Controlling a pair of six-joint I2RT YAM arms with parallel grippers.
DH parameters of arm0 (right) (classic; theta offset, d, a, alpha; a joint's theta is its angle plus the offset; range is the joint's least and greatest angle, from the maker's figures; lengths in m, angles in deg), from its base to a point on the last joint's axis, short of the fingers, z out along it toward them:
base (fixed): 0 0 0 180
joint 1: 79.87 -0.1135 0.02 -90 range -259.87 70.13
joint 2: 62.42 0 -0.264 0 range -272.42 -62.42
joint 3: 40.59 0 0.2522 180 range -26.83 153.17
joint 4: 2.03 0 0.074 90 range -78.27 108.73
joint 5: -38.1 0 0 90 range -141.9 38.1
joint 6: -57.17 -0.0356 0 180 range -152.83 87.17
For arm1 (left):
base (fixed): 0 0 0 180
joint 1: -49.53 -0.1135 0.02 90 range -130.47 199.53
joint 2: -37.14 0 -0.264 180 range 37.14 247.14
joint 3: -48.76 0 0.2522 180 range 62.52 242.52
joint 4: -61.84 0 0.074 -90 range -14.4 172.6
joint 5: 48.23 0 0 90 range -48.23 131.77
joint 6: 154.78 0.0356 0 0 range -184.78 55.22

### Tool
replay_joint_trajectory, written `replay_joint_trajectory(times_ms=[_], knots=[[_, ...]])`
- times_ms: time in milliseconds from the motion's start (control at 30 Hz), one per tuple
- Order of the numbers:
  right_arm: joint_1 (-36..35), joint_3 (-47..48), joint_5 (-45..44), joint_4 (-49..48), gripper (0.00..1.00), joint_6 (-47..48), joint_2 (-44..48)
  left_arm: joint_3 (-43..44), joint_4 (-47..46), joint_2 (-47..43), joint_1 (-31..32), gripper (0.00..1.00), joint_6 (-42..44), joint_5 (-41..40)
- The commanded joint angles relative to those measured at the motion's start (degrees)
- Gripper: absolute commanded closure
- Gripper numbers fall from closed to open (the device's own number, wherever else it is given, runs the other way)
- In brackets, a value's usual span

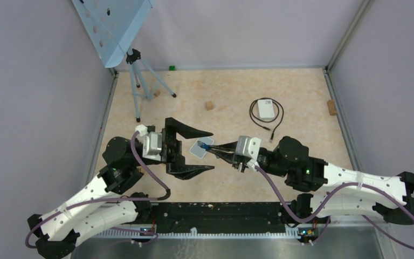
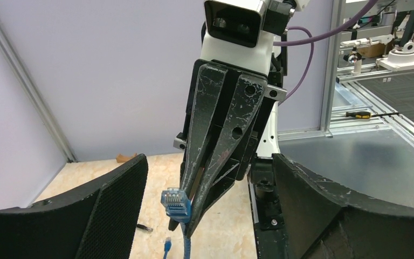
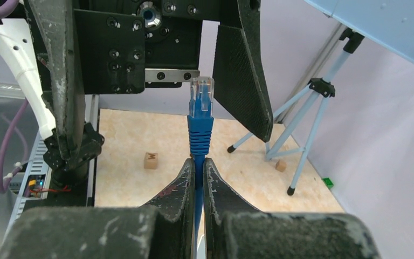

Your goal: Insert the plug into the switch port

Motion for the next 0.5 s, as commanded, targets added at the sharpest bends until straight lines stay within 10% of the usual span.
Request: replay_joint_trajectory(times_ms=[0,467], knots=[[-1.27,2.91,-1.49,-3.30,1.00,1.23,0.39,-0.03,0.29,-0.18,-0.22,0.09,0.96,-1.12],[-1.38,2.49,-1.89,-2.96,1.00,1.36,0.83,0.42,1.81,0.84,-0.22,0.29,1.56,0.36]])
